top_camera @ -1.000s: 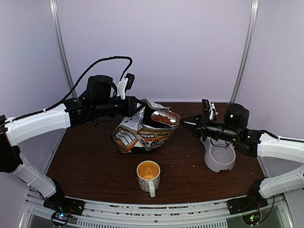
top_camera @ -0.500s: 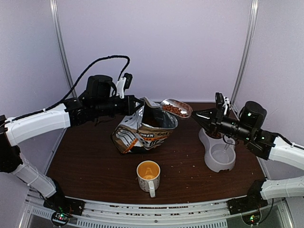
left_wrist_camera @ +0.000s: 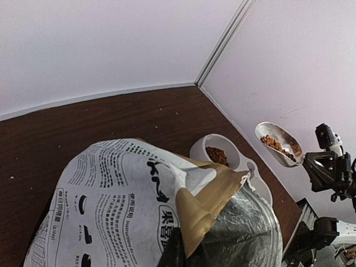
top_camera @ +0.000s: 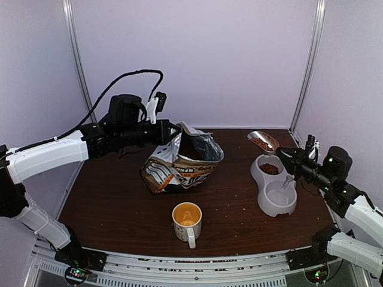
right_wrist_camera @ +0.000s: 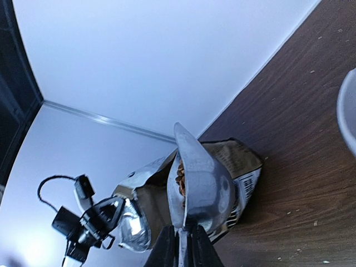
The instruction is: Serve the pet food
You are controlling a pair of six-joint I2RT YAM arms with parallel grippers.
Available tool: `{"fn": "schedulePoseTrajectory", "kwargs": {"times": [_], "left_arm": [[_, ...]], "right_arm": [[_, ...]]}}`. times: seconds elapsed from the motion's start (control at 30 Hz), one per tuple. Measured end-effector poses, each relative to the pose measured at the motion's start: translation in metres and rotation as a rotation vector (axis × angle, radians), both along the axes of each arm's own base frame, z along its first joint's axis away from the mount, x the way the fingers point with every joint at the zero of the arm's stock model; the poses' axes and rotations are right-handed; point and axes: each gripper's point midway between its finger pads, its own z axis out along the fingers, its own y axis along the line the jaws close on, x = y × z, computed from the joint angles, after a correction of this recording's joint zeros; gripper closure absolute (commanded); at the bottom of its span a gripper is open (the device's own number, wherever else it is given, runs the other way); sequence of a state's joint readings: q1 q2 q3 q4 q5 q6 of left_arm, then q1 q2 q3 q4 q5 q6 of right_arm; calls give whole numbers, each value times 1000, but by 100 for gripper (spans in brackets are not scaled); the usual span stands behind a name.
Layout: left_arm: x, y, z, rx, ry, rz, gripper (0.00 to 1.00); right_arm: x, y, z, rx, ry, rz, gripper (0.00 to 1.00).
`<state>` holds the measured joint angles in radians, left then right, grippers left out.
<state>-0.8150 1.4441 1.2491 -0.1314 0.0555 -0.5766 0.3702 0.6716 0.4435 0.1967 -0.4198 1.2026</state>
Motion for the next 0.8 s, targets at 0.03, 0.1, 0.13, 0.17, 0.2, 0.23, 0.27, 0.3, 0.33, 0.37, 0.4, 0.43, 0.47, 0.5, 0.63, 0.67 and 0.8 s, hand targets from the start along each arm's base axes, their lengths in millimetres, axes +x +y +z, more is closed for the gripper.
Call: {"fn": "schedulePoseTrajectory", "kwargs": {"times": [0.03, 0.1, 0.13, 0.17, 0.2, 0.23, 0.27, 0.3, 0.33, 0.37, 0.4, 0.43, 0.47, 0.5, 0.63, 0.67, 0.8], "left_arm": [[0, 0, 0, 0, 0, 0, 100], [0, 0, 0, 1, 0, 0, 100], [0, 0, 0, 1, 0, 0, 100], [0, 0, 0, 1, 0, 0, 100], [0, 0, 0, 0, 0, 0, 100], [0, 0, 0, 0, 0, 0, 100], [0, 0, 0, 0, 0, 0, 100], [0, 0, 0, 0, 0, 0, 100], [0, 0, 0, 0, 0, -1, 100], [0, 0, 0, 0, 0, -1, 100], [0, 0, 0, 0, 0, -1, 100], [-1, 0, 0, 0, 0, -3, 100], [-1, 0, 0, 0, 1, -4, 100], [-1, 0, 0, 0, 1, -5, 100], [-1, -1, 0, -1, 1, -10, 100], [-2, -1, 0, 0, 1, -11, 100], [-2, -1, 0, 5, -3, -14, 100]], "right_arm": [[2, -14, -9, -9, 16, -49, 100], [5, -36, -28, -23, 52, -127, 100], [7, -45, -39, -34, 75, -161, 100], [8, -54, -49, -45, 96, -190, 100], [9, -64, -63, -66, 130, -229, 100], [9, -70, -72, -84, 153, -253, 100], [10, -77, -80, -105, 175, -277, 100], [10, -82, -89, -135, 197, -297, 100], [10, -85, -94, -155, 214, -311, 100], [10, -89, -101, -184, 234, -324, 100], [10, -91, -108, -214, 256, -332, 100], [10, -93, -114, -246, 280, -338, 100], [11, -95, -118, -271, 299, -340, 100], [12, -98, -120, -303, 318, -347, 100], [17, -105, -117, -413, 345, -359, 100], [18, -107, -115, -434, 344, -364, 100], [20, -112, -108, -516, 349, -366, 100]]}}
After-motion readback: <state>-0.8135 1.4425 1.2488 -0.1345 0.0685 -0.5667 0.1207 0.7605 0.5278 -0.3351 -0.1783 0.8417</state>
